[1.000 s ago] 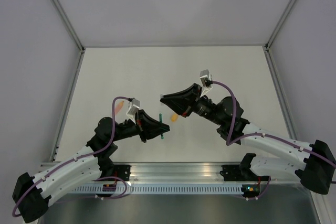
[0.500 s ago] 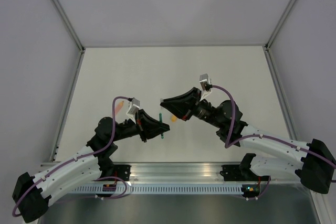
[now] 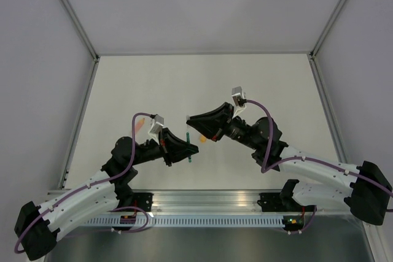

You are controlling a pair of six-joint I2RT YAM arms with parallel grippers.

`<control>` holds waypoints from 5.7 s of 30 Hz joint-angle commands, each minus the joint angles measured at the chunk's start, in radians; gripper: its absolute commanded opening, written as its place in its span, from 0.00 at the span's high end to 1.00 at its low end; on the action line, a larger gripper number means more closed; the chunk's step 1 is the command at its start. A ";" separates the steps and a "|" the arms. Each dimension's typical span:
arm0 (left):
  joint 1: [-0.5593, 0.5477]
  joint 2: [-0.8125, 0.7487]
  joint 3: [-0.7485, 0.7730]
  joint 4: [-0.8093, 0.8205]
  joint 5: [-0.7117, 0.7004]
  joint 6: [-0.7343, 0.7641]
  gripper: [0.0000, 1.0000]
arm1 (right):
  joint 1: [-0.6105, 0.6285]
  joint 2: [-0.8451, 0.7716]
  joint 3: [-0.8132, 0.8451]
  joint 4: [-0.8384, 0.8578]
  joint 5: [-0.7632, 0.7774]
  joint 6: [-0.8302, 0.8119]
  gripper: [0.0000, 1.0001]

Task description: Insert the pens into the pen caps

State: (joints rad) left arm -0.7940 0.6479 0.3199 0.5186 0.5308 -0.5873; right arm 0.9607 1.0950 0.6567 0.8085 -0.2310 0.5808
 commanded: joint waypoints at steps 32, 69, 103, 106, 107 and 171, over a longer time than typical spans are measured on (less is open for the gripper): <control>-0.004 -0.034 -0.001 0.006 -0.003 0.010 0.98 | 0.049 -0.007 -0.106 0.019 -0.022 -0.035 1.00; -0.004 -0.076 0.001 -0.028 -0.029 0.029 0.98 | 0.049 -0.066 0.156 -0.525 0.015 -0.213 0.27; -0.004 -0.079 0.005 -0.038 -0.031 0.029 0.98 | 0.052 0.039 0.126 -0.393 -0.146 -0.124 1.00; -0.002 -0.080 0.005 -0.040 -0.034 0.029 0.98 | 0.050 0.031 0.080 -0.399 -0.128 -0.127 1.00; -0.004 -0.080 0.004 -0.042 -0.035 0.029 0.98 | 0.050 0.031 0.069 -0.397 -0.129 -0.127 1.00; -0.002 -0.037 0.261 -0.196 -0.374 0.150 0.98 | 0.118 0.223 -0.279 0.032 -0.174 0.076 1.00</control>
State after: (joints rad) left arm -0.8272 0.6334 0.4160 -0.0174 0.3855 -0.4473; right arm 0.9913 1.2648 0.4553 1.0683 -0.1696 0.6216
